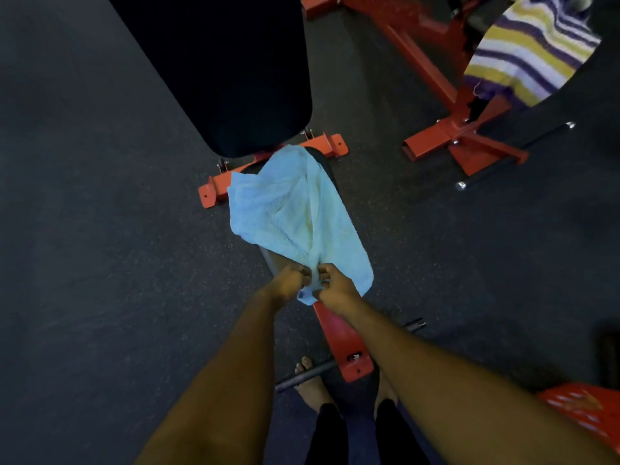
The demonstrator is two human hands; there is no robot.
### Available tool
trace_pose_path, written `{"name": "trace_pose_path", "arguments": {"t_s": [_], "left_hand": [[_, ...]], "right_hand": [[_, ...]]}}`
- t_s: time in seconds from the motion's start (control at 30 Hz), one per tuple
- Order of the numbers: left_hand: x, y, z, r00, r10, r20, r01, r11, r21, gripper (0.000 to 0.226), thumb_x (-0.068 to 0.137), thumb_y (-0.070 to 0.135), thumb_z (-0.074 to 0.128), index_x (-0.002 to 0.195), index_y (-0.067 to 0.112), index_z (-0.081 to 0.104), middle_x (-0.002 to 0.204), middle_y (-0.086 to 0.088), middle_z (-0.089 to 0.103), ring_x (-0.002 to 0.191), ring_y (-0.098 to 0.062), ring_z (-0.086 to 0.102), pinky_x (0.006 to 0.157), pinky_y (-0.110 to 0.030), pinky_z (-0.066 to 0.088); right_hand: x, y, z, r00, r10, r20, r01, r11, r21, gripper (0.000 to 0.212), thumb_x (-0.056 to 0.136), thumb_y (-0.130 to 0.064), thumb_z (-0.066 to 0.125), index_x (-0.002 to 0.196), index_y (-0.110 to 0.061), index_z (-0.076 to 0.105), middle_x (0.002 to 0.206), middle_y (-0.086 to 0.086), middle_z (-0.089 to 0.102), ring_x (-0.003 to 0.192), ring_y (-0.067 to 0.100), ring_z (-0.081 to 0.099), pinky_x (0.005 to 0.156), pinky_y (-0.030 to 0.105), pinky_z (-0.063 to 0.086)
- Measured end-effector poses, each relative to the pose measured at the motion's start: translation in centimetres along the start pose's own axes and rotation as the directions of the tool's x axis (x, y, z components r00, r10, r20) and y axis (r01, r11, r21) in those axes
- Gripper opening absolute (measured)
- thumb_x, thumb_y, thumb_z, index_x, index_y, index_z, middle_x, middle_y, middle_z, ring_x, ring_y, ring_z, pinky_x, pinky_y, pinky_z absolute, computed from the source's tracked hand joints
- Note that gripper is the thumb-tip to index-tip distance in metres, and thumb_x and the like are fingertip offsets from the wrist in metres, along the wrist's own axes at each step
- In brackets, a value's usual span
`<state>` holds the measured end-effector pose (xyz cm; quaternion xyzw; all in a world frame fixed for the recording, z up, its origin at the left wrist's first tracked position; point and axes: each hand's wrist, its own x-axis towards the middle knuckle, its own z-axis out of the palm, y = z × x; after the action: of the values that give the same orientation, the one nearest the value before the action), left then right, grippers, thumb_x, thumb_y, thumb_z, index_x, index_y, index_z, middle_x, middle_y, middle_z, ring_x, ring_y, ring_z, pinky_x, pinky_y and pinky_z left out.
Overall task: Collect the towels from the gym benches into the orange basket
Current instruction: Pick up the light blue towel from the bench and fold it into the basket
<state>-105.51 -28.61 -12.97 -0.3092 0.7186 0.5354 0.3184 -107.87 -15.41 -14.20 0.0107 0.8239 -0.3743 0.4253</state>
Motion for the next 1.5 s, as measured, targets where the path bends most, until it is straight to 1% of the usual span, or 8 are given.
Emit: {"name": "trace_pose_path", "arguments": {"t_s": [0.3,0.6,0.7,0.83,0.93,1.1,1.33,1.5], "left_hand": [[0.7,1.7,-1.4,0.995,0.102,-0.016,-0.103,0.993,-0.051,0.024,0.09,-0.01,0.04,0.096,0.003,0.058,0.099,-0.009,0.059,0.099,-0.024,0.055,0.073,-0.019,0.048],[0.0,2.2,-1.9,0.988,-0.068,0.142,0.121,0.904,-0.41,0.023,0.095,0.012,0.042,0.079,0.003,0.055,0.073,-0.011,0.061,0.055,-0.022,0.064,0.059,-0.029,0.046],[-1.2,3.3,-2.3,0.98,0.151,0.128,-0.145,0.988,-0.058,0.024,0.076,0.004,0.072,0.093,0.006,0.056,0.087,-0.006,0.064,0.07,-0.011,0.067,0.065,-0.025,0.052],[-4.3,6.8,-2.5,0.868,0.48,0.126,-0.484,0.761,0.432,0.07,0.081,0.028,0.068,0.143,0.03,0.034,0.137,0.001,0.046,0.12,-0.014,0.046,0.105,-0.028,0.035],[-7.8,12.2,-2.5,0.845,0.472,0.252,-0.532,0.693,0.487,0.089,0.078,0.008,0.068,0.149,0.032,0.021,0.116,0.007,0.053,0.098,-0.009,0.052,0.084,-0.008,0.039],[-13.5,22.6,-3.2,0.773,0.611,0.17,-0.559,0.53,0.638,0.029,0.074,0.035,0.079,0.075,0.023,0.052,0.072,0.002,0.055,0.069,-0.015,0.051,0.067,-0.033,0.041],[-26.8,36.0,-7.5,0.602,0.798,-0.025,-0.399,0.327,0.857,0.032,0.084,0.039,0.066,0.063,0.019,0.052,0.077,-0.001,0.055,0.088,-0.02,0.045,0.076,-0.035,0.031],[-35.5,41.3,-9.7,0.394,0.918,-0.041,-0.542,0.268,0.796,0.026,0.088,0.025,0.066,0.072,0.021,0.046,0.073,0.001,0.053,0.07,-0.016,0.047,0.062,-0.023,0.027]], "right_hand": [[0.1,-0.6,0.2,0.997,-0.034,-0.073,0.047,0.983,0.179,0.043,0.085,-0.003,0.062,0.126,-0.014,0.056,0.113,0.006,0.065,0.104,0.023,0.063,0.088,0.031,0.05],[-0.8,-0.2,1.1,0.998,0.008,-0.058,0.003,0.982,0.191,0.053,0.074,-0.01,0.081,0.119,-0.01,0.054,0.101,-0.002,0.059,0.094,0.017,0.058,0.082,0.026,0.047],[-1.9,-1.5,-0.6,0.988,-0.019,-0.154,0.032,0.996,0.083,0.035,0.081,-0.006,0.072,0.114,-0.009,0.059,0.095,-0.001,0.058,0.089,0.016,0.056,0.075,0.022,0.042],[-4.6,-4.5,-6.0,0.965,-0.141,-0.222,0.144,0.99,-0.004,0.024,0.076,-0.007,0.072,0.099,-0.012,0.068,0.082,0.0,0.063,0.077,0.015,0.059,0.069,0.02,0.041],[-7.2,-7.8,-11.9,0.942,-0.248,-0.227,0.252,0.968,-0.011,0.018,0.07,-0.007,0.077,0.078,-0.018,0.066,0.071,0.002,0.065,0.067,0.011,0.058,0.063,0.023,0.044],[-11.3,-13.0,-20.5,0.886,-0.36,-0.292,0.386,0.922,0.037,0.028,0.058,-0.031,0.086,0.067,-0.027,0.06,0.066,0.007,0.07,0.06,0.02,0.063,0.062,0.039,0.053],[-21.6,-22.6,-28.6,0.749,-0.545,-0.378,0.626,0.769,0.131,0.034,0.074,0.008,0.075,0.088,-0.013,0.052,0.071,0.0,0.06,0.062,0.006,0.056,0.06,0.022,0.046],[-27.4,-28.2,-30.4,0.643,-0.697,-0.317,0.747,0.662,0.06,0.034,0.073,-0.021,0.085,0.096,-0.002,0.069,0.078,0.001,0.066,0.069,0.004,0.058,0.063,0.02,0.047]]}}
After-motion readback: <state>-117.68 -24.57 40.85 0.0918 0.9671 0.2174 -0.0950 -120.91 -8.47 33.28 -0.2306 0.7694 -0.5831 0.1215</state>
